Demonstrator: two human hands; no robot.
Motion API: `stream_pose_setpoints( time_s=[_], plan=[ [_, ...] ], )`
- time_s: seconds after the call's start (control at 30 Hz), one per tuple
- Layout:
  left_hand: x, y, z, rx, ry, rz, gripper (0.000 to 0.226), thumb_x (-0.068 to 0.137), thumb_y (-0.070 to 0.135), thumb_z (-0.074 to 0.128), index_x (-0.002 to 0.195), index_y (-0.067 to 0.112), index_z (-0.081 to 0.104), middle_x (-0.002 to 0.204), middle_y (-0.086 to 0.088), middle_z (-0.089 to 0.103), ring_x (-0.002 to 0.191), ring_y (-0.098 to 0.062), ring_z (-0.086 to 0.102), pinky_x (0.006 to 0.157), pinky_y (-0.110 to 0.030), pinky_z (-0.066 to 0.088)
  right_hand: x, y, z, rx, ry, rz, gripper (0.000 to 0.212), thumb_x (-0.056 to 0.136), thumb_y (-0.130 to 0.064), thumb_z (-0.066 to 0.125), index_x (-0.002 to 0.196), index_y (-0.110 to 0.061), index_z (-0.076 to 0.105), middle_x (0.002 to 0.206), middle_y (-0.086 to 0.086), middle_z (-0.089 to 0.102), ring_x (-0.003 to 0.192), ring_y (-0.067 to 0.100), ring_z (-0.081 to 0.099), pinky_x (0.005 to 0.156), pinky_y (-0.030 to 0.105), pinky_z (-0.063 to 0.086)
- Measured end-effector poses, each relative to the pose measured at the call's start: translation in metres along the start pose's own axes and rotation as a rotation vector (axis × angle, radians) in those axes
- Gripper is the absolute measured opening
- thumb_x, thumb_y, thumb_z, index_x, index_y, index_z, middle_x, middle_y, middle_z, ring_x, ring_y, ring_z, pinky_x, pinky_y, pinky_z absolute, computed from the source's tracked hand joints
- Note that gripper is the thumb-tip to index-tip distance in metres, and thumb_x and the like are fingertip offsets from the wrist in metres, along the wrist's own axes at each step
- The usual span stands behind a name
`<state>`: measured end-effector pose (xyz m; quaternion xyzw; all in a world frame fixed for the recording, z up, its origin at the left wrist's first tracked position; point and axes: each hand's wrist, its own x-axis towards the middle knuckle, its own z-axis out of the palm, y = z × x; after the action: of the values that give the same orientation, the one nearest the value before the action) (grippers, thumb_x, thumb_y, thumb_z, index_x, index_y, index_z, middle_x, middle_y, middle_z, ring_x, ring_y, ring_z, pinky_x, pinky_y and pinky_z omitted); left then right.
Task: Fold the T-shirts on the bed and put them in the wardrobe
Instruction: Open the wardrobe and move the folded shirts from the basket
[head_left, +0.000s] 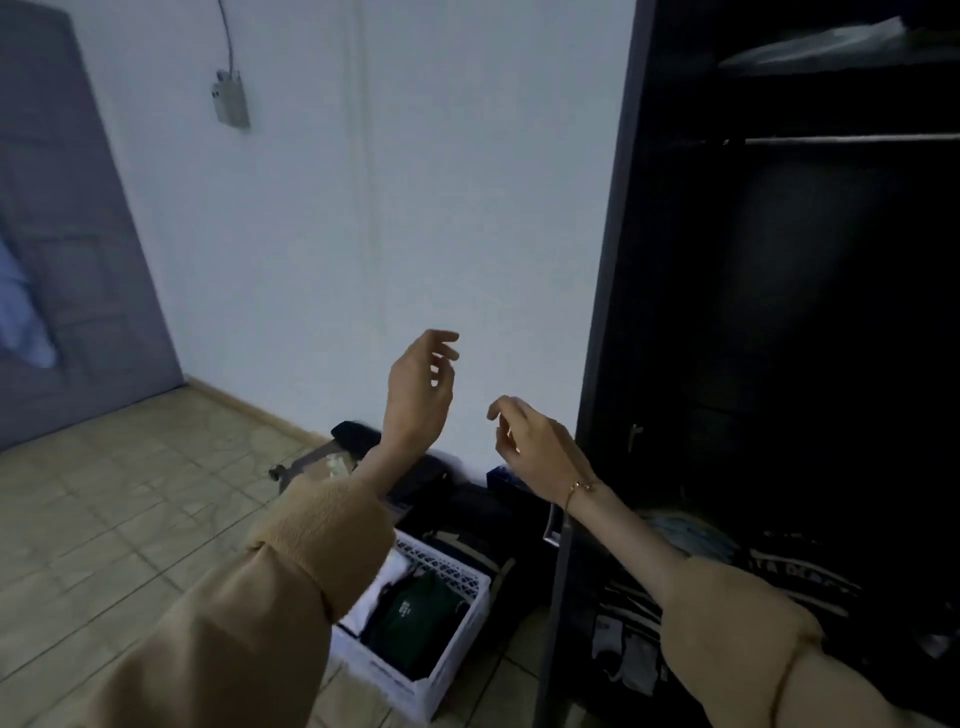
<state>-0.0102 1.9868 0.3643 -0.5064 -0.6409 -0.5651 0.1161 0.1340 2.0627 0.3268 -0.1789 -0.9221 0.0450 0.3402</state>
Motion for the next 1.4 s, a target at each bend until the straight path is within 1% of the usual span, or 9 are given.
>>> stream_pose_setpoints(
  time_s=[0.17,0.33,0.5,0.77,0.9,1.13,1.2,1.27,1.4],
  plan=[
    [-0.053,-0.074,-0.032,0.076,-0.009,-0.287,0.029,0.088,-0.003,0.046,0.106,0.015,0.059,0.088,0.003,0.066,0.080,-0.013,0.062,0.073,-0.034,0.052,-0.008,-0.020,0.057,0.076,-0.200,0.076,0.016,0.090,-0.007,0.044,0.103,-0.012,0.052,0.097,0.001,0.058,0.069,0.016,0.047,0.062,0.029,0.038],
    [-0.081,-0.117,-0.036,0.043,-0.005,-0.478,0.028,0.088,-0.007,0.046,0.107,0.008,0.059,0.085,0.003,0.062,0.078,-0.007,0.058,0.066,-0.015,0.045,-0.002,-0.022,0.120,0.147,-0.372,0.178,0.015,0.085,-0.005,0.047,0.097,-0.012,0.053,0.088,-0.001,0.057,0.077,0.024,0.058,0.068,0.040,0.050],
    [-0.093,-0.168,-0.020,0.050,-0.031,-0.647,0.022,0.089,-0.005,0.047,0.105,0.006,0.058,0.085,0.002,0.060,0.076,-0.010,0.055,0.061,-0.005,0.040,0.018,-0.004,0.185,0.184,-0.480,0.352,0.016,0.086,-0.009,0.047,0.098,-0.014,0.054,0.091,-0.003,0.056,0.083,0.023,0.059,0.071,0.035,0.048],
    [-0.104,-0.273,0.018,0.035,-0.060,-0.931,0.024,0.097,0.007,0.044,0.120,0.003,0.051,0.098,-0.004,0.057,0.079,-0.014,0.052,0.064,-0.026,0.039,0.050,0.044,0.296,0.196,-0.715,0.469,0.032,0.092,-0.018,0.048,0.123,-0.016,0.046,0.108,0.007,0.058,0.091,0.025,0.057,0.074,0.035,0.046],
    [-0.128,-0.328,0.044,0.017,-0.048,-1.108,0.020,0.097,0.005,0.041,0.114,0.004,0.050,0.089,-0.006,0.055,0.064,-0.007,0.043,0.054,-0.022,0.034,0.046,0.067,0.351,0.219,-0.805,0.496,0.038,0.094,-0.021,0.049,0.131,-0.014,0.043,0.119,0.011,0.054,0.098,0.027,0.057,0.084,0.040,0.049],
    [-0.188,-0.448,0.110,-0.036,-0.080,-1.348,0.037,0.097,0.005,0.039,0.134,0.000,0.037,0.076,0.005,0.040,0.062,-0.004,0.037,0.049,-0.015,0.031,0.023,0.129,0.485,0.232,-0.978,0.525,0.044,0.098,-0.028,0.046,0.139,-0.018,0.036,0.135,0.018,0.046,0.120,0.032,0.049,0.098,0.039,0.041],
    [-0.219,-0.488,0.141,-0.081,-0.080,-1.435,0.041,0.097,0.008,0.041,0.137,0.002,0.034,0.089,-0.003,0.051,0.071,-0.011,0.047,0.055,-0.023,0.037,0.011,0.148,0.533,0.226,-0.991,0.519,0.045,0.098,-0.029,0.046,0.141,-0.018,0.035,0.138,0.018,0.045,0.123,0.032,0.047,0.099,0.037,0.039],
    [-0.238,-0.516,0.163,-0.090,-0.060,-1.503,0.044,0.096,0.011,0.042,0.138,0.003,0.031,0.121,-0.015,0.052,0.101,-0.025,0.053,0.079,-0.030,0.045,0.003,0.164,0.569,0.238,-0.984,0.516,0.047,0.098,-0.029,0.045,0.142,-0.019,0.033,0.141,0.016,0.042,0.123,0.031,0.048,0.097,0.034,0.039],
    [-0.284,-0.571,0.216,-0.019,0.015,-1.648,0.056,0.095,0.013,0.046,0.145,0.004,0.022,0.149,-0.019,0.026,0.137,-0.033,0.026,0.108,-0.037,0.025,-0.030,0.197,0.653,0.235,-0.982,0.518,0.054,0.098,-0.028,0.046,0.147,-0.018,0.026,0.148,0.012,0.035,0.128,0.030,0.042,0.102,0.037,0.037]
  ],
)
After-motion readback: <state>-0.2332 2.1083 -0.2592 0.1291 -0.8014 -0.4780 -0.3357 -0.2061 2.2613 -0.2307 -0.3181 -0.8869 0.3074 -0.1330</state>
